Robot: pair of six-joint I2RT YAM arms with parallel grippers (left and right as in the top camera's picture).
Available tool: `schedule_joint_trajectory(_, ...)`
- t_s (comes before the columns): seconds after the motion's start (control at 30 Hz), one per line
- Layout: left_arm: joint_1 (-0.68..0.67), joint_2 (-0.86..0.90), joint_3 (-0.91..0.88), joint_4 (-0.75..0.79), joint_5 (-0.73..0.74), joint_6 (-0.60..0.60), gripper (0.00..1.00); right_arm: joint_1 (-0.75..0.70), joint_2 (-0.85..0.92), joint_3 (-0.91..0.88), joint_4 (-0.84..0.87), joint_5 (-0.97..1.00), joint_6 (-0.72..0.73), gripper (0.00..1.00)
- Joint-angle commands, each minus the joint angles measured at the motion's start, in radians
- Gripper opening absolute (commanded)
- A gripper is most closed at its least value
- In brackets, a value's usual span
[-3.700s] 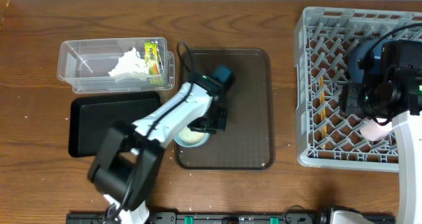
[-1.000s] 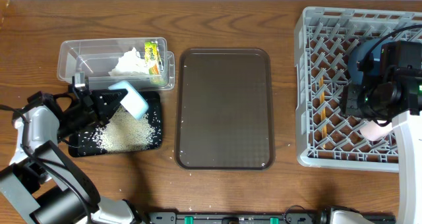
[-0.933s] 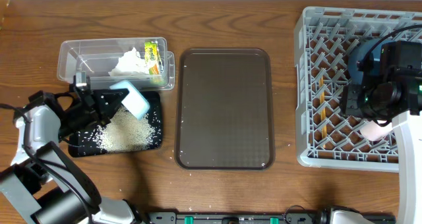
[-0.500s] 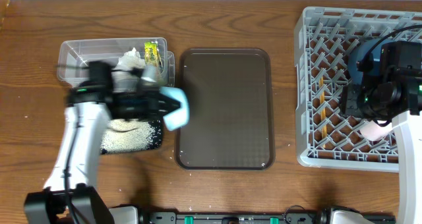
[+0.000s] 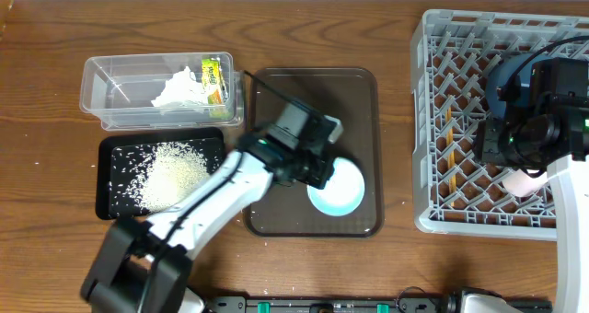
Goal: Sort waste into correct bins and load items into the dishwasher rack
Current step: 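Set the empty bowl down on the brown tray with the left gripper, then reach the right gripper to the bowl and grasp its rim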
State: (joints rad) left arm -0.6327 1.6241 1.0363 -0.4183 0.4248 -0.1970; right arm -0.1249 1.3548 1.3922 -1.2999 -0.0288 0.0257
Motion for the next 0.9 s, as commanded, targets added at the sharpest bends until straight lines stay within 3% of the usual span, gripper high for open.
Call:
schedule_joint_trajectory(0.0, -0.008, 0.010, 0.005, 0.013, -0.124, -0.065, 0.11, -0.005, 0.006, 0.001, -0.002, -0.033, 0.003, 0.54)
schedule_joint_trajectory(0.27, 0.096, -0.104, 0.005, -0.114, -0.123, -0.071, 0.17, 0.035, 0.006, 0.001, 0.020, -0.272, -0.040, 0.57)
schedule_joint_trajectory(0.33, 0.140, -0.155, 0.005, -0.180, -0.124, -0.071, 0.24, 0.067, 0.006, 0.001, 0.029, -0.324, -0.058, 0.58)
schedule_joint_trajectory(0.57, 0.366, -0.369, 0.005, -0.457, -0.140, -0.066, 0.48, 0.260, 0.034, -0.001, 0.092, -0.327, -0.057, 0.59)
schedule_joint_trajectory(0.87, 0.583, -0.517, 0.005, -0.623, -0.209, -0.066, 0.60, 0.483, 0.241, -0.006, 0.156, -0.293, 0.044, 0.56)
